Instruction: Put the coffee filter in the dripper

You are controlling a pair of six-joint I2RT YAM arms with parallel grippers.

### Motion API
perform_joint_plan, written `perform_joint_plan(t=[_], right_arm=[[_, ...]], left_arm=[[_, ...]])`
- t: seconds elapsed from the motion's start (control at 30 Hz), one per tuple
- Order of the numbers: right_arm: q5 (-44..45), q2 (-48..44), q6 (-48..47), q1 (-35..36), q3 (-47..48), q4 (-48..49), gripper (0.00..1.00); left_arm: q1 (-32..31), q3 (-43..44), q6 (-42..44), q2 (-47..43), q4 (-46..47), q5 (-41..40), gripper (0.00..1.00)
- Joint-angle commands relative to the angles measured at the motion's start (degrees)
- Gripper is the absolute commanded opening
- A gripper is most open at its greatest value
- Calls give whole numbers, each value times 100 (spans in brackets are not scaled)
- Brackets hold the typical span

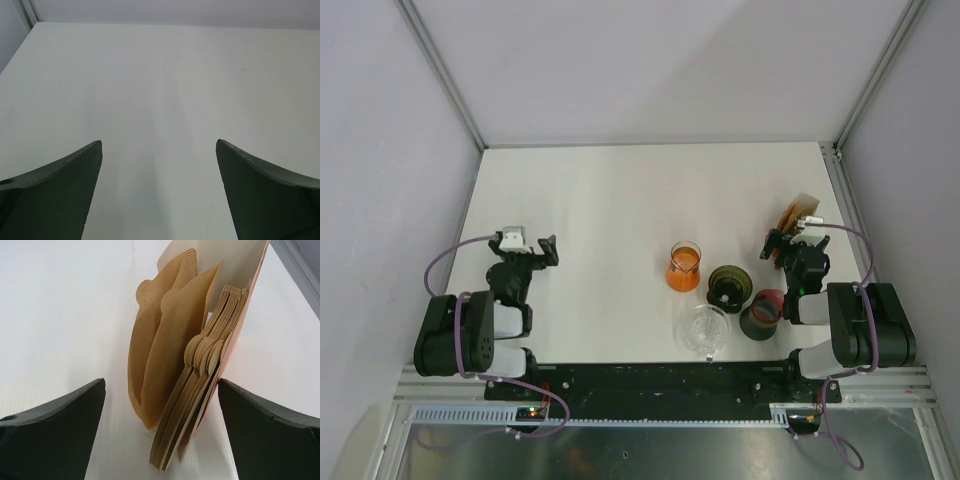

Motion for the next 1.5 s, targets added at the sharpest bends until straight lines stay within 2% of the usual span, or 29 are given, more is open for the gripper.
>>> perform_joint_plan(t=[0.0, 0.2, 0.3, 0.37, 0.47, 0.53, 0.67, 0.73, 0.83, 1.0, 1.13, 1.37, 1.47], right_arm=[[-130, -29, -91, 50, 124, 153, 99], [-23, -1047, -494, 440, 228, -837, 99], [-151, -1739, -369, 559, 354, -1249, 99], [-622, -2165, -213, 562, 470, -1497, 99], [-968, -2773, 132, 612, 776, -2159, 99], [-1092, -3080, 290, 636, 1057, -2717, 99], [-1228, -3366, 527, 659, 1894, -4031, 99], [-1343, -3378, 591, 661, 2288, -4620, 99], [-1453, -3347, 634, 662, 2771, -5344, 99], [-1391, -3236, 594, 641, 3312, -6308, 99], [-1319, -3249, 495, 611, 3533, -6784, 99], [-1222, -3279, 398, 597, 3558, -7014, 99], [-1167, -3258, 391, 589, 3559, -7027, 99]], left_arm=[[-40, 165, 158, -1, 187, -101, 100], [-44, 164, 185, -3, 184, -15, 100], [-35, 167, 307, -142, 88, 448, 100], [-23, 368, 327, -440, -504, 535, 100], [-15, 1106, 425, -837, -2015, 540, 100], [-16, 1616, 752, -982, -2935, 969, 95], [-171, 2724, 1161, -1145, -4871, 2111, 81], [-422, 3424, 1375, -1136, -5991, 2326, 76], [-1304, 4392, 1635, -1059, -7476, 2342, 74], [-3042, 5510, 2080, -714, -8714, 1762, 79], [-3971, 6389, 2055, 113, -9264, 1764, 82], [-4634, 7616, 2180, 1412, -9738, 1795, 77], [-4764, 7844, 2222, 1749, -9888, 1904, 73]])
